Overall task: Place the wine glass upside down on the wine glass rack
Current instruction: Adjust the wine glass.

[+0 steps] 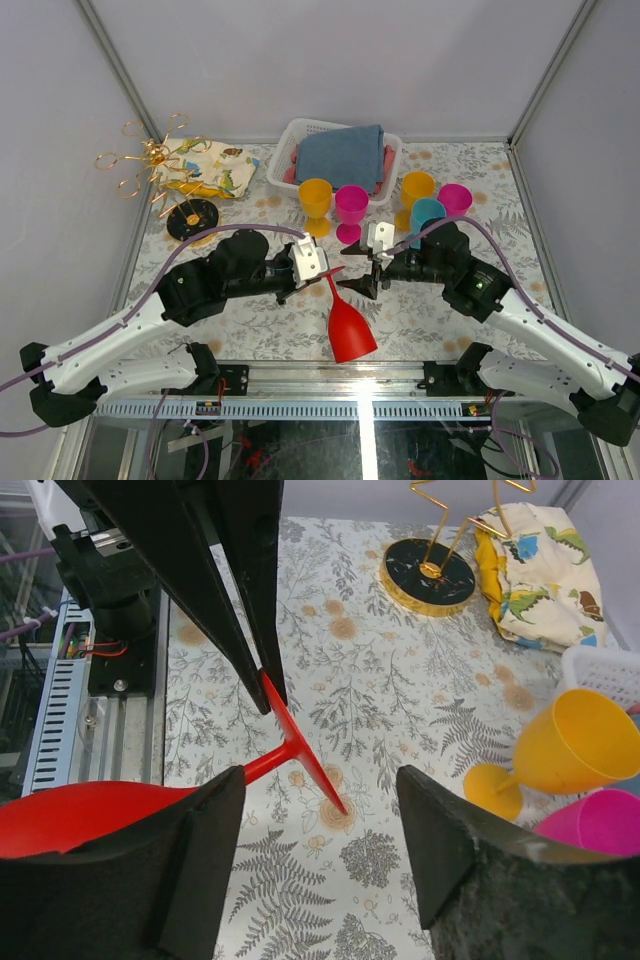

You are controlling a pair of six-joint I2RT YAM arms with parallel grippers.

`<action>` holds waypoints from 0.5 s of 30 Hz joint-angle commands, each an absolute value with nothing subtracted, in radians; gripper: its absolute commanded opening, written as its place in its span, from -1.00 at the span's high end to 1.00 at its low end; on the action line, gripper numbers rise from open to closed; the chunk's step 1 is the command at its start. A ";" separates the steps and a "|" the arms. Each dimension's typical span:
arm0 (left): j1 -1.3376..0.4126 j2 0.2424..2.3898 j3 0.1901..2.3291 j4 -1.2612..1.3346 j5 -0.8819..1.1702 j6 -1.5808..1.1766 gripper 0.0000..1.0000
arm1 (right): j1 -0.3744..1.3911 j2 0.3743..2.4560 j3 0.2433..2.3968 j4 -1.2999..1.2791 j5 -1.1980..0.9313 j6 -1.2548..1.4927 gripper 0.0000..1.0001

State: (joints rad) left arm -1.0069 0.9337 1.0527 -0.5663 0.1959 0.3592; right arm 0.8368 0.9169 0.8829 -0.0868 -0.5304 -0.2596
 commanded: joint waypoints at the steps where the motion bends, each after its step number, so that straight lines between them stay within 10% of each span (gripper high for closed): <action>1: -1.002 0.933 1.101 -0.582 0.266 0.408 1.00 | 0.839 0.950 0.923 -0.035 -0.597 -0.337 -0.29; 15: -1.001 0.925 1.121 -0.630 0.320 0.440 1.00 | 0.839 1.018 0.967 -0.117 -0.657 -0.403 0.32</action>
State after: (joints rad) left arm -1.0046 0.9375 1.0847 -0.6289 0.2844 0.4263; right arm 0.8368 1.0164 0.9218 -0.1310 -0.6342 -0.3618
